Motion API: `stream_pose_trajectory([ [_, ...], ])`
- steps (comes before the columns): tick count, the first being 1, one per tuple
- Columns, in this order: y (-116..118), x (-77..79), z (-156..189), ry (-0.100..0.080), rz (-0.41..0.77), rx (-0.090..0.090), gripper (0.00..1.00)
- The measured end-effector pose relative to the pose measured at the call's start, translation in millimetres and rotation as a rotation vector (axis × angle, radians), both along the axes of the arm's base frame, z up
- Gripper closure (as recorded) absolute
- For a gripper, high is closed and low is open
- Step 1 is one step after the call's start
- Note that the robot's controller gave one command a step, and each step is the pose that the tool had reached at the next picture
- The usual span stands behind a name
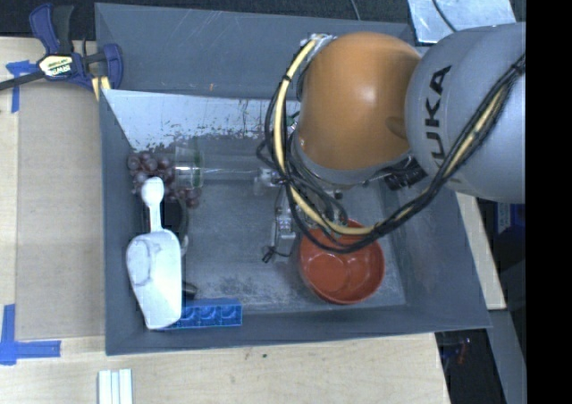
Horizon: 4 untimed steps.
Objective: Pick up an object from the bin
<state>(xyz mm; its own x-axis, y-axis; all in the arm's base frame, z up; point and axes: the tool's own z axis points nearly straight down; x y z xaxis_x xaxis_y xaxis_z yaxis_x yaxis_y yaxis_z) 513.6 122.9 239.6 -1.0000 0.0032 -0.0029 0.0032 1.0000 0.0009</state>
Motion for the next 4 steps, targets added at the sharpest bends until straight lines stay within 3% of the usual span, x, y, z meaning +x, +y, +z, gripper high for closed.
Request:
stream_pose_trajectory([
  [1, 0.0, 0.0, 0.0, 0.0, 0.0, 0.0, 0.0],
  [2, -0.6, 4.5, -45.0, 0.001, -0.048, 0.0, 0.0],
  [3, 3.6, 17.6, -41.2, -0.009, -0.128, 0.003, 0.0],
  [4, -22.4, 26.7, 20.7, -0.011, -0.044, 0.002, 0.0],
])
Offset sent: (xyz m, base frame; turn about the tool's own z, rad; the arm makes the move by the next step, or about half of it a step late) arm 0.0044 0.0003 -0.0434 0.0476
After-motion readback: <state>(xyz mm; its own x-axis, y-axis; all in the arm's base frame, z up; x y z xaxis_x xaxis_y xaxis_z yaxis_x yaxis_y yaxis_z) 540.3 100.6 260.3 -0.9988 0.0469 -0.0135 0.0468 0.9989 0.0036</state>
